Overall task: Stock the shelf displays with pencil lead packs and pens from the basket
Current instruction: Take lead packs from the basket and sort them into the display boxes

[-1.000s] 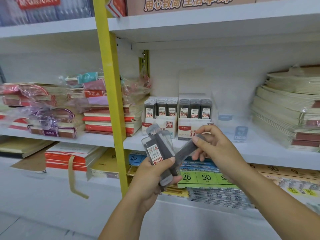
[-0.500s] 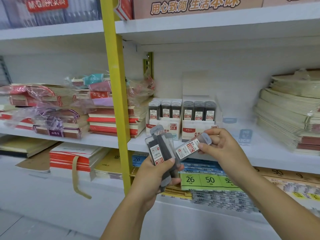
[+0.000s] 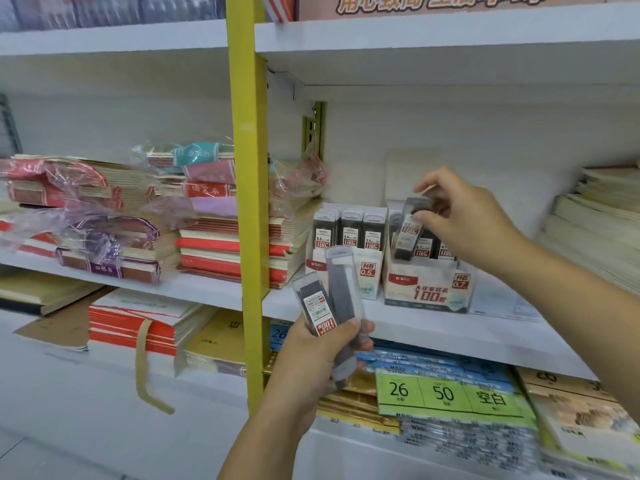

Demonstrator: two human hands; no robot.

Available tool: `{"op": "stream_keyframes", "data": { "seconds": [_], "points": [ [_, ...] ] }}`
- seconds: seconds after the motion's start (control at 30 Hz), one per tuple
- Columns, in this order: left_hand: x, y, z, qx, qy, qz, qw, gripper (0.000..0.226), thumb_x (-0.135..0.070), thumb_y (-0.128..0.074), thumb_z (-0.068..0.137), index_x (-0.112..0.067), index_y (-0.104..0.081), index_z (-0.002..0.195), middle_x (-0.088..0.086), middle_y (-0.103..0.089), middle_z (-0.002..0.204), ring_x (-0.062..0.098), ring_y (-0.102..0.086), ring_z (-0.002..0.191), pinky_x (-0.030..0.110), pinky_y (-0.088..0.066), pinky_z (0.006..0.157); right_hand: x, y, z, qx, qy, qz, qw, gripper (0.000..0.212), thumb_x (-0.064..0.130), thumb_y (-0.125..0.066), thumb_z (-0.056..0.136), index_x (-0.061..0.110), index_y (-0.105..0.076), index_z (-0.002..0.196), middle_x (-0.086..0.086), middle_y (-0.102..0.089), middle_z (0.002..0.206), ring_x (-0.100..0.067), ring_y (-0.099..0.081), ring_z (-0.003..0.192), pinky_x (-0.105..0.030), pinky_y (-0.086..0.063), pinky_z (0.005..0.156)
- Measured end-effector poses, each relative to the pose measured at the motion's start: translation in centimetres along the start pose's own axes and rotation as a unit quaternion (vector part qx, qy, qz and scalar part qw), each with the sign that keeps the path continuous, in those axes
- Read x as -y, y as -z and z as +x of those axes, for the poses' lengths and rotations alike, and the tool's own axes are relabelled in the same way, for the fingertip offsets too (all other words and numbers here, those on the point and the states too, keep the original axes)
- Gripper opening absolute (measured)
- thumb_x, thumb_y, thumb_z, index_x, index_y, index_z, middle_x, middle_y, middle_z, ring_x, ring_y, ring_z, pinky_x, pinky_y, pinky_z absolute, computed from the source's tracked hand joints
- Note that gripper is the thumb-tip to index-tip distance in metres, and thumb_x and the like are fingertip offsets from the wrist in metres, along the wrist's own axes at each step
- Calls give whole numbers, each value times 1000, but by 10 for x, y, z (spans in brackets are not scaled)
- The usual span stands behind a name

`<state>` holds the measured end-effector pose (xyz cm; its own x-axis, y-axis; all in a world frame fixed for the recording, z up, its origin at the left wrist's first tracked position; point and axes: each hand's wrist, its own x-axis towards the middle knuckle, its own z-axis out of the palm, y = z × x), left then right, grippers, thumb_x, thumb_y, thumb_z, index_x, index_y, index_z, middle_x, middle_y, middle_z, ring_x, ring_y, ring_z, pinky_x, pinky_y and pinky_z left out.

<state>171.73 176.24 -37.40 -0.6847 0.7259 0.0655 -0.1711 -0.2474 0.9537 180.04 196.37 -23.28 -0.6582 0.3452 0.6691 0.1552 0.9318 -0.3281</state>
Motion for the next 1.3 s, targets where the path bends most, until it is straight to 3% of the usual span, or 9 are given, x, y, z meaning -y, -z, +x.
{"op": "stream_keyframes", "data": {
  "seconds": [0.2, 0.37, 0.5, 0.6, 0.8, 0.9, 1.03, 1.2, 1.3],
  "points": [
    [6, 0, 7, 3, 1, -5, 1000, 34, -42, -80, 69, -18, -80, 92, 9, -77, 85, 7, -47, 44, 20, -28, 37, -15, -24, 18, 83, -45, -25, 995, 16, 21, -69, 87, 33, -59, 90, 12, -56, 92, -11, -57, 90, -22, -40, 68],
    [-2, 0, 1, -6, -1, -7, 1000, 38, -33, -82, 72, -11, -76, 102, 9, -78, 88, 12, -65, 64, 18, -36, 37, -10, -25, 9, 20, -12, -162, 987, 29, 31, -61, 93, 27, -65, 121, 5, -45, 97, -11, -38, 100, -29, -37, 84],
    [-2, -3, -6, 17, 0, 31, 999, 30, -33, -80, 83, -18, -71, 107, 6, -79, 96, 14, -75, 83, 22, -52, 49, 15, -24, -45, -12, -21, 73, 997, 19, 33, -58, 94, 39, -65, 110, 22, -57, 89, 3, -53, 81, -14, -39, 72],
    [1, -7, -10, 54, 13, 3, 998, 37, -25, -78, 86, -19, -61, 118, 8, -78, 103, 23, -76, 95, 31, -62, 67, 34, -34, -81, 95, -68, 281, 953, 30, 33, -66, 88, 48, -59, 114, 14, -64, 87, 1, -60, 60, -12, -46, 54],
    [10, -10, -17, 81, 24, 52, 995, 35, -35, -74, 89, -28, -60, 120, 2, -77, 110, 23, -75, 100, 30, -61, 67, 18, -40, -103, 91, -138, 452, 876, 41, 5, -67, 88, 37, -60, 112, -1, -68, 109, -22, -65, 57, -24, -45, 45],
    [12, -8, -20, 96, 36, 44, 994, 36, -42, -71, 87, -28, -63, 119, 3, -77, 112, 19, -76, 95, 28, -59, 64, 6, -38, -106, 102, -146, 470, 864, 39, 3, -63, 91, 33, -55, 115, 0, -71, 109, -24, -66, 59, -24, -46, 44],
    [15, -8, -20, 87, 64, 24, 994, 44, -46, -78, 77, -26, -64, 114, 11, -77, 92, 16, -68, 61, 25, -53, 56, 0, -30, -107, 91, -137, 462, 872, 38, -1, -60, 92, 25, -51, 118, -10, -71, 101, -23, -64, 56, -25, -46, 44],
    [22, -14, -16, 62, 44, 37, 996, 34, -35, -83, 78, -25, -66, 105, 5, -70, 75, 17, -60, 55, 27, -51, 54, 1, -32, -118, 130, -121, 442, 880, 35, 24, -68, 89, 30, -47, 116, 0, -72, 99, -15, -66, 75, -23, -54, 68],
    [25, -17, -15, 41, 37, 43, 998, 21, -30, -79, 85, -26, -68, 103, 4, -68, 72, 16, -60, 55, 26, -51, 54, -2, -37, -120, 106, -136, 419, 892, 22, 19, -55, 98, 30, -50, 116, 3, -73, 102, -13, -67, 79, -24, -53, 70]
  ]
}}
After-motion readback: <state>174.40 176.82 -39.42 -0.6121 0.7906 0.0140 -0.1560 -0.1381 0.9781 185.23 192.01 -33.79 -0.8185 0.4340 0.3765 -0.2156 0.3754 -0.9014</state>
